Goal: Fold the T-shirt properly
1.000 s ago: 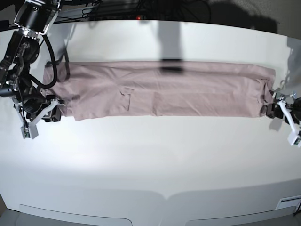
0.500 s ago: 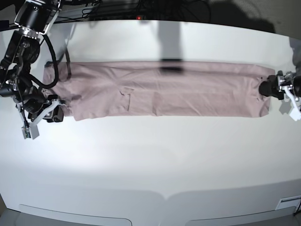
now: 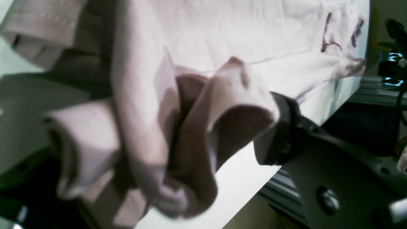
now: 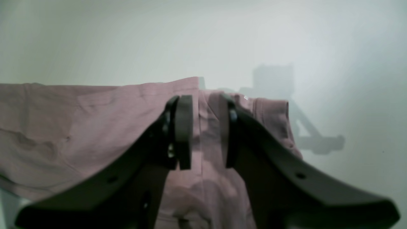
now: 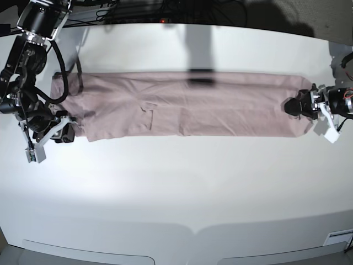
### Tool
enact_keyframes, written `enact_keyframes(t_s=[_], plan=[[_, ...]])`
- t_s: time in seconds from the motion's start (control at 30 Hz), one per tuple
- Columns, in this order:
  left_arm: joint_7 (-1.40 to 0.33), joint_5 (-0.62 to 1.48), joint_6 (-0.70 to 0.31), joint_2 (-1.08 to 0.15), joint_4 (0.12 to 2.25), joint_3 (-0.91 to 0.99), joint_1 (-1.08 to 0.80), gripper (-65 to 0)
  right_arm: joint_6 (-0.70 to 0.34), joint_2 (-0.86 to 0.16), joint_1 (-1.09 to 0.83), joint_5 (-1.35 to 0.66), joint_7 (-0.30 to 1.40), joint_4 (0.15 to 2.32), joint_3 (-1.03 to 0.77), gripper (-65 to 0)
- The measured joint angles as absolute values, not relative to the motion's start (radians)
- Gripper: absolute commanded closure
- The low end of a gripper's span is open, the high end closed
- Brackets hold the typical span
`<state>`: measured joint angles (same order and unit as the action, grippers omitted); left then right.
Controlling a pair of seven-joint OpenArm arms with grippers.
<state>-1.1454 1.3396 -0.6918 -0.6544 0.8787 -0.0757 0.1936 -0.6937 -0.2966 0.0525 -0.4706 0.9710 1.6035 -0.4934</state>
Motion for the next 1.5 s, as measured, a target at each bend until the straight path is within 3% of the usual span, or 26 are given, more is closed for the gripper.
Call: enact_keyframes(t_s=[0.33, 0.4, 0.47, 0.53, 0.57, 0.73, 0.9, 1.1, 1.5], plan=[[-1.122, 1.324, -0.691, -0.705, 0.878, -0.076, 0.188, -45.7, -0.694, -0.297, 0.053, -0.471, 0.971, 1.604, -0.493, -15.2], [-1.110, 1.325, -0.691, -0.703, 0.878, -0.078, 0.188, -43.2, -0.694, -0.297, 0.053, -0.471, 0.971, 1.604, -0.493, -15.2], [-1.110, 1.324, -0.691, -0.704, 0.878, -0.078, 0.188, -30.7, -0.694, -0.297, 0.053, -0.471, 0.971, 1.604, -0.493, -15.2], [-1.110, 1.319, -0.690, -0.703, 0.877, -0.078, 0.188, -3.1, -0.694, -0.297, 0.052, -0.471, 0.971, 1.604, -0.493, -15.2], [-1.110, 1.315, -0.690, -0.704, 0.877, -0.078, 0.189, 0.0, -0.694, -0.297, 0.052, -0.471, 0.971, 1.604, -0.493, -15.2], [-1.084, 1.316, -0.689, -0.704, 0.877, -0.078, 0.189, 0.0, -0.694, -0.297, 0.052, -0.471, 0.971, 1.604, -0.493, -15.2], [-1.221, 1.361, -0.688, -0.700, 0.877, -0.078, 0.223, 0.0, -0.694, -0.297, 0.053, -0.471, 0.971, 1.604, -0.493, -15.2], [-1.235, 1.390, -0.689, -0.695, 0.878, -0.076, 0.251, 0.0, -0.694, -0.297, 0.052, -0.471, 0.971, 1.604, -0.493, -15.2], [-1.317, 1.415, -0.689, -0.525, 0.879, 0.062, 0.250, 0.0, -0.694, -0.297, 0.053, -0.471, 0.967, 1.604, -0.493, -15.2]])
